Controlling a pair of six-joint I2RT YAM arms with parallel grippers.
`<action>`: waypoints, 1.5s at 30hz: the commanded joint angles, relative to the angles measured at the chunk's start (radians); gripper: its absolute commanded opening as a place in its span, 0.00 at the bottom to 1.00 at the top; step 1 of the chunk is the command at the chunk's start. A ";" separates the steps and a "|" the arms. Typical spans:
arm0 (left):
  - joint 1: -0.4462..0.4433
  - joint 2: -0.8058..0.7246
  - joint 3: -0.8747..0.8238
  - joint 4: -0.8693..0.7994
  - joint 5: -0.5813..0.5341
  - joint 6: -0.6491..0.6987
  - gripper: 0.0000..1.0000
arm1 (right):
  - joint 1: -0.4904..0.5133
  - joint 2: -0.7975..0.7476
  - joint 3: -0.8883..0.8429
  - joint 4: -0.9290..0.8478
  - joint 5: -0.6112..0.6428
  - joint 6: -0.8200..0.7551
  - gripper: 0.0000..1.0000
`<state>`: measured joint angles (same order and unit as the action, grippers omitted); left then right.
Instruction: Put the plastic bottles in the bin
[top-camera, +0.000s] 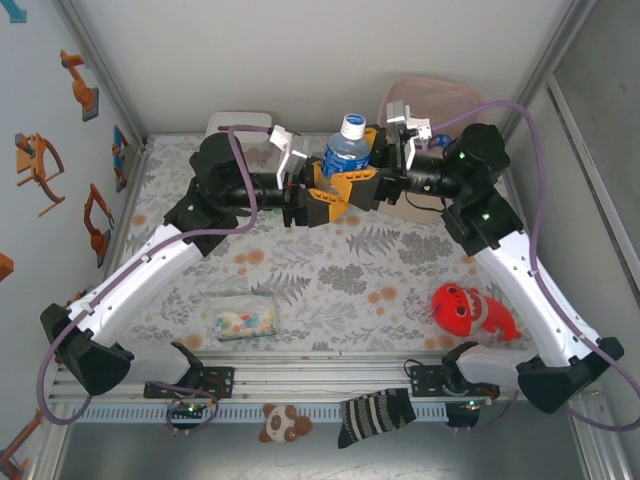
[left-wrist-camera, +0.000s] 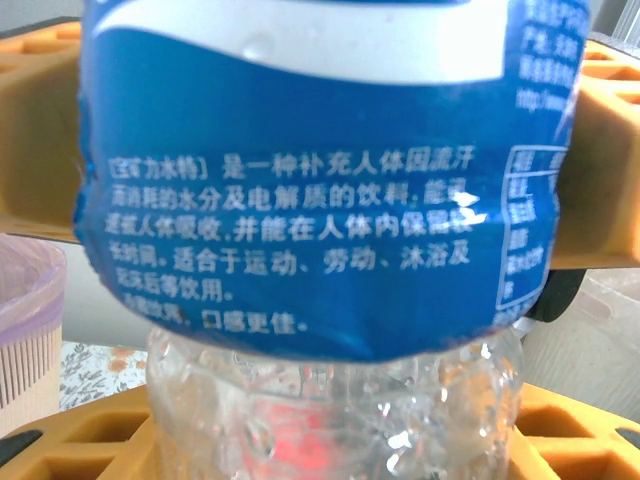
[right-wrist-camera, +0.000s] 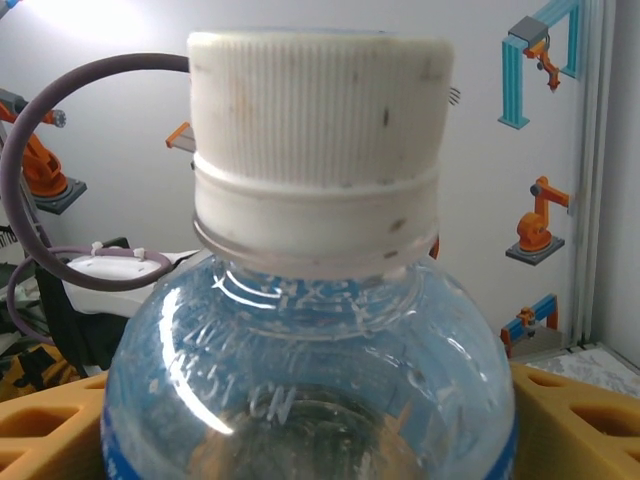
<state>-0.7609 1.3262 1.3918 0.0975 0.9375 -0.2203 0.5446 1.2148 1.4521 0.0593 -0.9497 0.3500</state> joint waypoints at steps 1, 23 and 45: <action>-0.007 -0.020 0.030 0.030 0.002 0.019 0.54 | 0.008 -0.014 0.023 -0.001 -0.004 -0.034 0.77; -0.006 -0.116 -0.037 -0.093 -0.278 0.127 0.79 | -0.005 0.025 0.136 -0.178 0.231 -0.098 0.57; -0.005 -0.286 -0.193 -0.313 -0.634 0.173 0.76 | -0.323 0.360 0.270 -0.227 0.934 0.492 0.41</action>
<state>-0.7643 1.0691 1.2140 -0.1730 0.3668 -0.0784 0.2279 1.5494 1.6791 -0.2070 -0.1581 0.6830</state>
